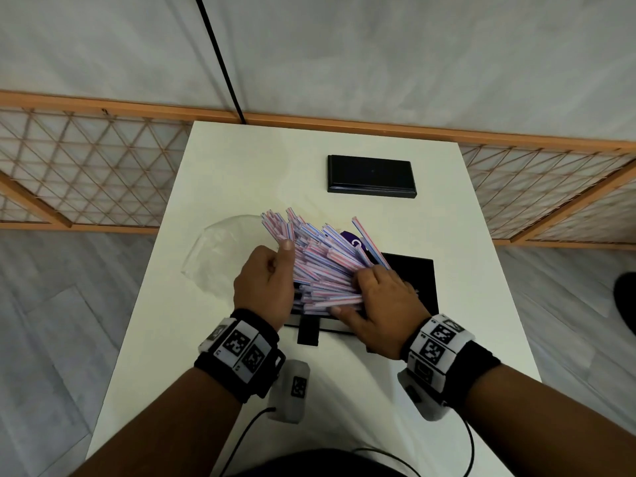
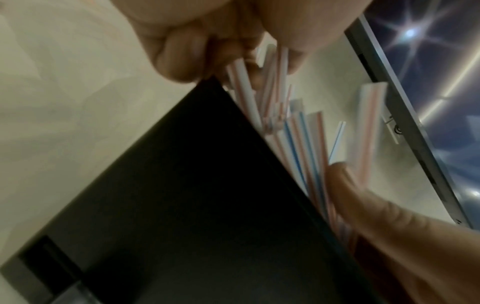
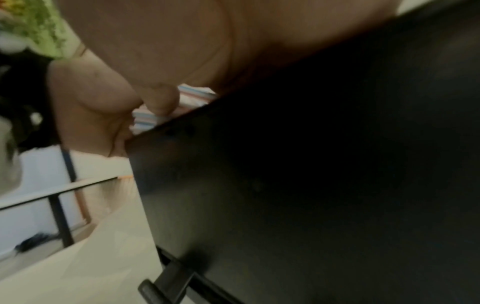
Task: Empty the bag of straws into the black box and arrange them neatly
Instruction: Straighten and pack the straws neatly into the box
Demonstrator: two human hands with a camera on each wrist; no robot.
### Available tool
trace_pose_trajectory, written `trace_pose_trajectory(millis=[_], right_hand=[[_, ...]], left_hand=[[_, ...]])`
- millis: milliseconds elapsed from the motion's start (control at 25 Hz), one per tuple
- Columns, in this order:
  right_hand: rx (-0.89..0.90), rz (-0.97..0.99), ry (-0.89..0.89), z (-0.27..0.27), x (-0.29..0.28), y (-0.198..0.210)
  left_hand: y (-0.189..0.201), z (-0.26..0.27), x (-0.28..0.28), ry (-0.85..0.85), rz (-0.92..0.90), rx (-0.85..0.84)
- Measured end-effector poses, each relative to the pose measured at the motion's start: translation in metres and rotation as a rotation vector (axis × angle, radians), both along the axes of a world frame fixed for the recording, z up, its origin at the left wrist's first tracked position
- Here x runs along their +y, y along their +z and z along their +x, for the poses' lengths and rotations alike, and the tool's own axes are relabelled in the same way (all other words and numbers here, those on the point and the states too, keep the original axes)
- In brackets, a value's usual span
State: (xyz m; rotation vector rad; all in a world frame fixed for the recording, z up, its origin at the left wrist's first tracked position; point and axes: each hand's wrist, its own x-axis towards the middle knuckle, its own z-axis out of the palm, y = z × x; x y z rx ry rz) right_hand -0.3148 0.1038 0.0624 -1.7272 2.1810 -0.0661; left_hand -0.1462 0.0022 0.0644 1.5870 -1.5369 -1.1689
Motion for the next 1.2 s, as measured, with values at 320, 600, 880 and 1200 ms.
trace_pose_trajectory(millis=[320, 600, 880, 1200], right_hand=[[0.033, 0.008, -0.087, -0.019, 0.003, -0.008], [0.051, -0.013, -0.068, 0.009, -0.012, 0.015], [-0.008, 0.034, 0.032, -0.013, 0.009, 0.000], [0.045, 0.153, 0.017, -0.001, -0.010, -0.003]], left_hand=[[-0.008, -0.010, -0.004, 0.053, 0.211, 0.337], [-0.009, -0.013, -0.002, 0.073, 0.199, 0.402], [-0.014, -0.013, 0.000, 0.029, 0.233, 0.368], [0.004, -0.006, -0.007, -0.124, 0.067, -0.094]])
